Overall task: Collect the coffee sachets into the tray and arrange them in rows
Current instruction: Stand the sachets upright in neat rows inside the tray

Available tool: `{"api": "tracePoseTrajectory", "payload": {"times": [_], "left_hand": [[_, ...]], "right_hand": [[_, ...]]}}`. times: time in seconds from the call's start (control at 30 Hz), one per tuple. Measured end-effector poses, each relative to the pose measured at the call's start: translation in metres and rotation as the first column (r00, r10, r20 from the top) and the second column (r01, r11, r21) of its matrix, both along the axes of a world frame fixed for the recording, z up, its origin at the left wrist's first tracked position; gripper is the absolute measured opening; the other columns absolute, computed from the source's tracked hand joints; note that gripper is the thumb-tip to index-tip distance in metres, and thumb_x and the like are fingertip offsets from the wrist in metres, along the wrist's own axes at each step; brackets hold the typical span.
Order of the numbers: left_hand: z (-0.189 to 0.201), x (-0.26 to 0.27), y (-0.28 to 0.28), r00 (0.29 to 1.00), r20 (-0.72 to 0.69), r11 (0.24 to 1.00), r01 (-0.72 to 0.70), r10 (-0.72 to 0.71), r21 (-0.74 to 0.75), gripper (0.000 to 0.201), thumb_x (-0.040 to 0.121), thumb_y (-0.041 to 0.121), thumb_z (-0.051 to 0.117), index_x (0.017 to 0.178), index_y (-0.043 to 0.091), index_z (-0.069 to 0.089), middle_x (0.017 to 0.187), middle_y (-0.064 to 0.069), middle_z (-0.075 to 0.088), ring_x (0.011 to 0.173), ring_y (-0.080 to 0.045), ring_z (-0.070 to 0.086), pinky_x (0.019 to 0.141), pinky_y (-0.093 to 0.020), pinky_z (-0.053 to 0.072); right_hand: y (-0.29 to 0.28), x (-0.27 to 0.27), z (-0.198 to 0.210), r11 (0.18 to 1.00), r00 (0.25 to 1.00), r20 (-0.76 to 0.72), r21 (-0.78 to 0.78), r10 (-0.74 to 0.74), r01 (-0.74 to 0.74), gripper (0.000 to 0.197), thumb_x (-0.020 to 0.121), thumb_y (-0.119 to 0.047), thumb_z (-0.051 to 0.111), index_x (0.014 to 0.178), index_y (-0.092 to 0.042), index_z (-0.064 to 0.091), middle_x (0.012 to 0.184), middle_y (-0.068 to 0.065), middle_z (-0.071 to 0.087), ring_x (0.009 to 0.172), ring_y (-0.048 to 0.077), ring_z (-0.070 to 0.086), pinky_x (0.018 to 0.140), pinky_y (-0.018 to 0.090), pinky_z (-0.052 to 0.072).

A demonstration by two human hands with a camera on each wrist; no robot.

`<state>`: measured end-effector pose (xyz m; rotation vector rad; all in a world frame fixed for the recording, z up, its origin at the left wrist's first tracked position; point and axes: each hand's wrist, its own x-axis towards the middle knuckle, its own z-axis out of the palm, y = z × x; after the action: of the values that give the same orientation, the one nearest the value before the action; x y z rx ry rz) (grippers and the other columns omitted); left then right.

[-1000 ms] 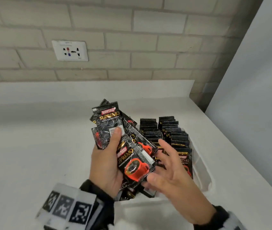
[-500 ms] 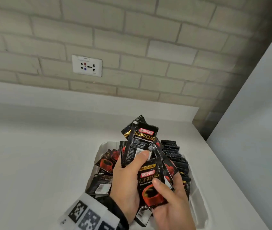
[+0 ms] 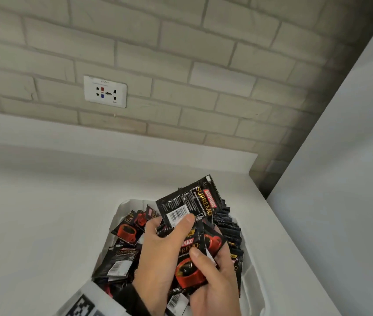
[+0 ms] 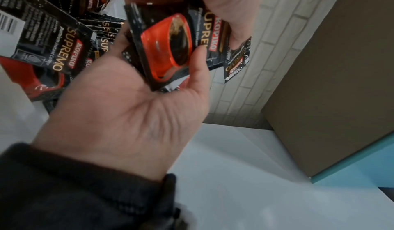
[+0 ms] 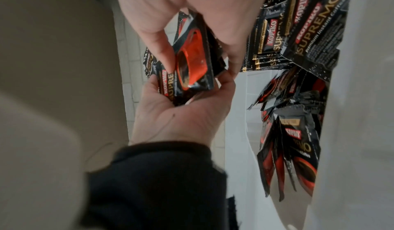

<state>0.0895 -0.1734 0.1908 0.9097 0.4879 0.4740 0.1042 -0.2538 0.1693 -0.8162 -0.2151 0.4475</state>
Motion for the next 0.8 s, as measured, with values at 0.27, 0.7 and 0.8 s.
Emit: {"api": "tracePoseTrajectory", "payload": {"times": [0.27, 0.7, 0.8], "left_hand": [[0.002, -0.004, -0.002, 0.998, -0.019, 0.997, 0.053, -0.052, 0.048, 0.033, 0.06, 0.033, 0.075, 0.089, 0.029, 0.059, 0.075, 0.006, 0.074, 0.069, -0.009, 0.07, 0.066, -0.027, 0.046], [0.007, -0.017, -0.004, 0.972, 0.132, 0.981, 0.191, -0.194, 0.038, 0.043, 0.058, 0.021, 0.076, 0.099, 0.016, 0.067, 0.09, -0.007, 0.074, 0.083, -0.019, 0.071, 0.068, -0.029, 0.055], [0.006, -0.021, -0.007, 0.96, 0.133, 0.968, 0.236, -0.245, 0.083, 0.047, 0.057, 0.016, 0.086, 0.1, 0.017, 0.068, 0.095, -0.007, 0.074, 0.09, -0.02, 0.07, 0.07, -0.023, 0.057]], "right_hand": [[-0.004, 0.005, -0.001, 0.982, 0.981, 0.089, -0.062, -0.172, 0.177, 0.105, 0.008, -0.032, 0.093, 0.107, -0.048, 0.061, 0.111, -0.001, 0.068, 0.101, 0.022, 0.066, 0.078, 0.04, 0.056], [-0.01, 0.004, 0.004, 0.959, 0.957, 0.194, -0.142, -0.217, 0.246, 0.097, 0.007, -0.04, 0.093, 0.1, -0.034, 0.066, 0.099, 0.001, 0.072, 0.091, 0.017, 0.069, 0.062, 0.025, 0.055], [-0.006, 0.002, 0.004, 0.957, 0.961, 0.146, -0.135, -0.236, 0.255, 0.099, 0.007, -0.039, 0.093, 0.101, -0.027, 0.064, 0.097, 0.003, 0.072, 0.09, 0.019, 0.069, 0.062, 0.026, 0.056]]}}
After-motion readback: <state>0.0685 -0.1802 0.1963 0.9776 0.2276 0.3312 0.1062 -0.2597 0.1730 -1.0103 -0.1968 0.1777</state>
